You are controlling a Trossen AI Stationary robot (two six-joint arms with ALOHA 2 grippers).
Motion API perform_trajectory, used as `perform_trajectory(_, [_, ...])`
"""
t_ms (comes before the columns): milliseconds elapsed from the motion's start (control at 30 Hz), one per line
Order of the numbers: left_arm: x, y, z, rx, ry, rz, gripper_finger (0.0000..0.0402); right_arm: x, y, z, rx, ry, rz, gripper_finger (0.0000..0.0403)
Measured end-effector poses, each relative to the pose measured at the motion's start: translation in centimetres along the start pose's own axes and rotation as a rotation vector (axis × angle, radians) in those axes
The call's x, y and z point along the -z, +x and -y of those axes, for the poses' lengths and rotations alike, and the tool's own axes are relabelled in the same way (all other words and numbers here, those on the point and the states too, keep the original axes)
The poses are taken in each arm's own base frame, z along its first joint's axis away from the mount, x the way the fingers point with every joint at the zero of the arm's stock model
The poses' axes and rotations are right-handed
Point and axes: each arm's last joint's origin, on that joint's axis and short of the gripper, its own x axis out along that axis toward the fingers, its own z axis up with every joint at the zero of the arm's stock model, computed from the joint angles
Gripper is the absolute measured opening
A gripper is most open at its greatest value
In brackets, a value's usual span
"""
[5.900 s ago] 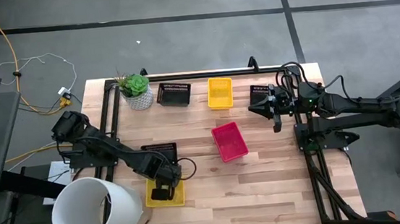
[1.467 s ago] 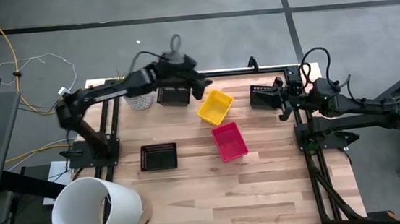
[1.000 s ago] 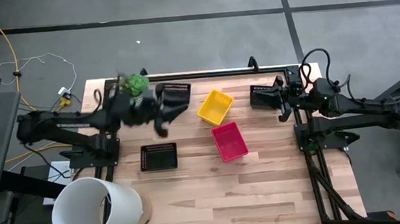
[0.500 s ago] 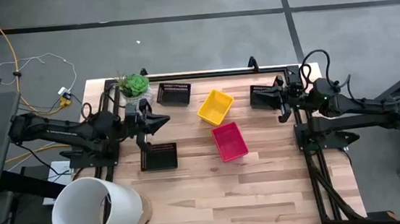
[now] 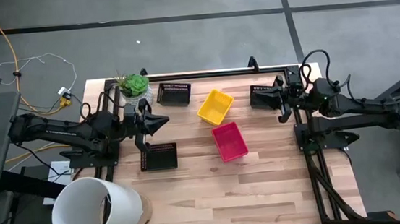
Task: Stack baskets by color
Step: Stack the bottom black bin on the black bin
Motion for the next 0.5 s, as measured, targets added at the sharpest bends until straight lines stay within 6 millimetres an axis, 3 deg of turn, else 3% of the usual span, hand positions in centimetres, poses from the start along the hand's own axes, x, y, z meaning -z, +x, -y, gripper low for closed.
perform_trajectory(500, [0.39,0.00,-0.13,-0.018,0.007,-0.037,0.0001,-0.01,0.00,-0.01,-0.002,0.000,0.000,0.0000])
